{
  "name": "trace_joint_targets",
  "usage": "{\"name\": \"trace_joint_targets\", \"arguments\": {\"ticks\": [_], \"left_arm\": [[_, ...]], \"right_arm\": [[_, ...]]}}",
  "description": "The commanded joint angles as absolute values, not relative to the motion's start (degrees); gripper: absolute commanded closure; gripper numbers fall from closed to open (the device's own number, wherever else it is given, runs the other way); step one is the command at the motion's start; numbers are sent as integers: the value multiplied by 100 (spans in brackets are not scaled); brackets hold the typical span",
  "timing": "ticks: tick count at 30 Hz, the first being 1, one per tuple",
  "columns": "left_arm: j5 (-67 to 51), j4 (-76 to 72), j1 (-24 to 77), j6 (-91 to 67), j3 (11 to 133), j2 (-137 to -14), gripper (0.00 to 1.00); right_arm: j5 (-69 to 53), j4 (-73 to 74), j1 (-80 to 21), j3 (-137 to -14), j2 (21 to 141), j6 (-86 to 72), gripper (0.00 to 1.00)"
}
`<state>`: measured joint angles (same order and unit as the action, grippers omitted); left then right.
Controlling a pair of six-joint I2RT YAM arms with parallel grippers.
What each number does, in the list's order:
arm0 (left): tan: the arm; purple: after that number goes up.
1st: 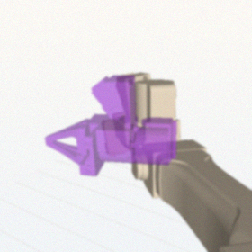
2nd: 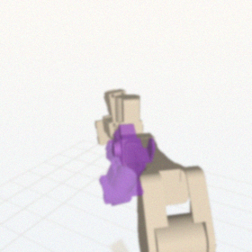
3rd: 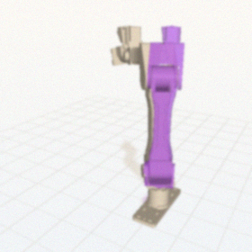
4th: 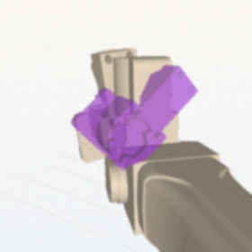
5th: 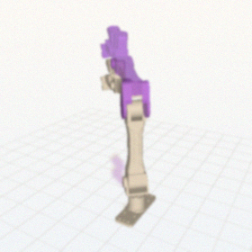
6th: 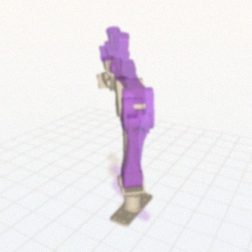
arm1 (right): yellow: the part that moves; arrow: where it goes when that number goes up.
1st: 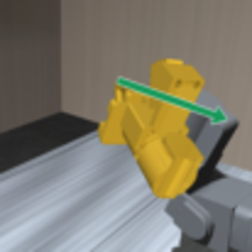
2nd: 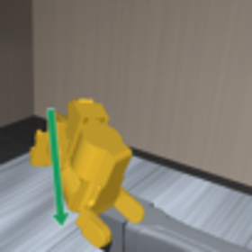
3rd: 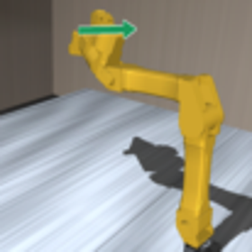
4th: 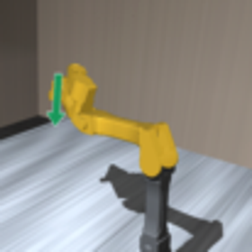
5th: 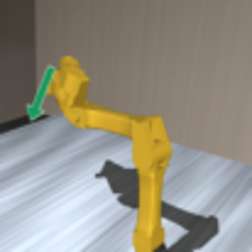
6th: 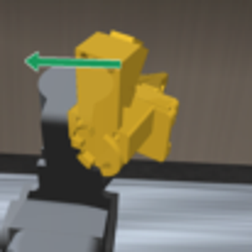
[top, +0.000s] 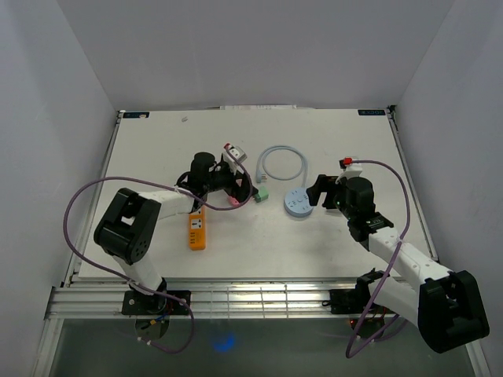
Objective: Insert the plug
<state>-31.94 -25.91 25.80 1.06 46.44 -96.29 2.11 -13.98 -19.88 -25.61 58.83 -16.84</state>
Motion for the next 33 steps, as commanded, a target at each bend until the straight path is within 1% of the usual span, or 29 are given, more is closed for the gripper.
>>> {"name": "trace_joint_targets", "arguments": {"ticks": [1, 8, 12, 15, 18, 19, 21, 31, 32, 33], "left_arm": [[-3226, -2014, 2751, 615, 5053, -9755, 2], [-3050, -1303, 3041, 1238, 5501, -10186, 2], [-2655, -801, 3243, 1529, 5809, -10484, 2], [-2479, -686, 3269, 1556, 5933, -10573, 4], [-2400, -677, 3270, 1573, 5933, -10608, 7], [-2399, -677, 3270, 1582, 5967, -10652, 12], [-2417, -589, 3270, 1591, 6029, -10705, 16], [-2364, -809, 3305, 1705, 6055, -10801, 18], [-2373, -800, 3313, 1749, 6073, -10819, 18], [-2373, -791, 3313, 1758, 6117, -10872, 22]], "right_arm": [[150, -1705, -1934, -2549, 5818, -1749, 11], [88, -1749, -1881, -2514, 5810, -1775, 11], [70, -1758, -1872, -2522, 5818, -1775, 11], [62, -1767, -1863, -2522, 5836, -1784, 11], [62, -1758, -1854, -2522, 5836, -1793, 11], [62, -1767, -1854, -2514, 5836, -1793, 11], [62, -1767, -1846, -2514, 5836, -1793, 11], [70, -1775, -1828, -2514, 5845, -1802, 11], [62, -1767, -1819, -2514, 5836, -1802, 11], [62, -1775, -1828, -2514, 5836, -1802, 11]]}}
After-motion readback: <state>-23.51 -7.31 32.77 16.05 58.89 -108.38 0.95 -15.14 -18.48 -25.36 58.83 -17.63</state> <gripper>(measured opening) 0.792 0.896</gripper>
